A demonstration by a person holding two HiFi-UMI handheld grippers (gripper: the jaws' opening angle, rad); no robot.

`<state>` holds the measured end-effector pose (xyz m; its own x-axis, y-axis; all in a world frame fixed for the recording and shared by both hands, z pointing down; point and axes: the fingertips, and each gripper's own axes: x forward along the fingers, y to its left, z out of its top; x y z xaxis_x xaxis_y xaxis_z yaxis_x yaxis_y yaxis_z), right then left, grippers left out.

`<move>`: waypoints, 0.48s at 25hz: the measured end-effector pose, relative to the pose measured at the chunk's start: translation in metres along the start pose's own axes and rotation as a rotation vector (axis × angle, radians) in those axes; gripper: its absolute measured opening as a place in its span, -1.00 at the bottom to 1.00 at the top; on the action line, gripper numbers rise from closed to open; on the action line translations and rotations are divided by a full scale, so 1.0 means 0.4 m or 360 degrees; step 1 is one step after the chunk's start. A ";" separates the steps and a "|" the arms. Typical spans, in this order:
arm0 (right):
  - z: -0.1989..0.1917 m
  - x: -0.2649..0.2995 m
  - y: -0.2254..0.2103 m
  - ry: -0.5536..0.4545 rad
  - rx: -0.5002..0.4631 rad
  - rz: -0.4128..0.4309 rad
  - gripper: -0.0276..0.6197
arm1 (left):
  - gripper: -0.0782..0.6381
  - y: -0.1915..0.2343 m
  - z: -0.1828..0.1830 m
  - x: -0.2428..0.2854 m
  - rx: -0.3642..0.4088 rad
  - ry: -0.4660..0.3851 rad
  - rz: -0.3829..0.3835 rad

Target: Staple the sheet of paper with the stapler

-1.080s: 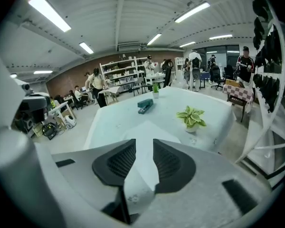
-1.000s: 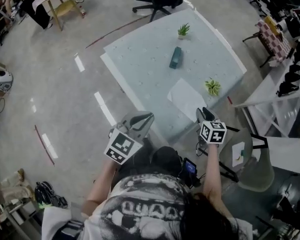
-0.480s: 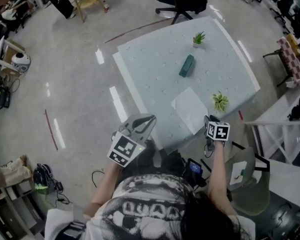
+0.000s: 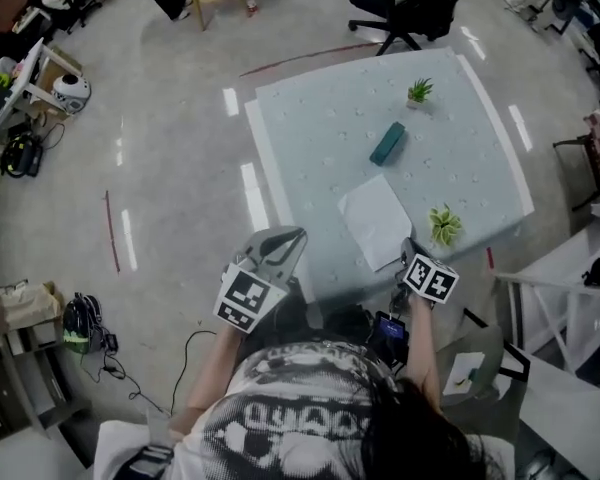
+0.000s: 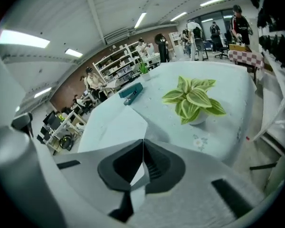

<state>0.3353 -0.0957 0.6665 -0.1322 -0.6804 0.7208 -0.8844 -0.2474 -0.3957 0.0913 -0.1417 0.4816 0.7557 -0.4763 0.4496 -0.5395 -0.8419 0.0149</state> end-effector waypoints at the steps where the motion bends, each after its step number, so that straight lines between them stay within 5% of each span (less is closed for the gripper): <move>1: 0.012 0.013 0.010 -0.0017 0.0063 0.0009 -0.90 | -0.76 0.006 -0.003 0.000 -0.0002 0.0005 0.0018; 8: 0.087 0.088 0.044 -0.0088 0.0311 0.0057 -0.90 | -0.76 0.035 0.003 -0.011 -0.0009 0.0009 0.0101; 12: 0.113 0.117 0.051 -0.0162 0.0596 0.0075 -0.91 | -0.76 0.064 0.000 -0.026 -0.0012 0.0014 0.0141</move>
<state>0.3314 -0.1639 0.6663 -0.1068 -0.7574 0.6442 -0.6512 -0.4363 -0.6209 0.0698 -0.1583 0.4773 0.7016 -0.5465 0.4572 -0.6069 -0.7945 -0.0184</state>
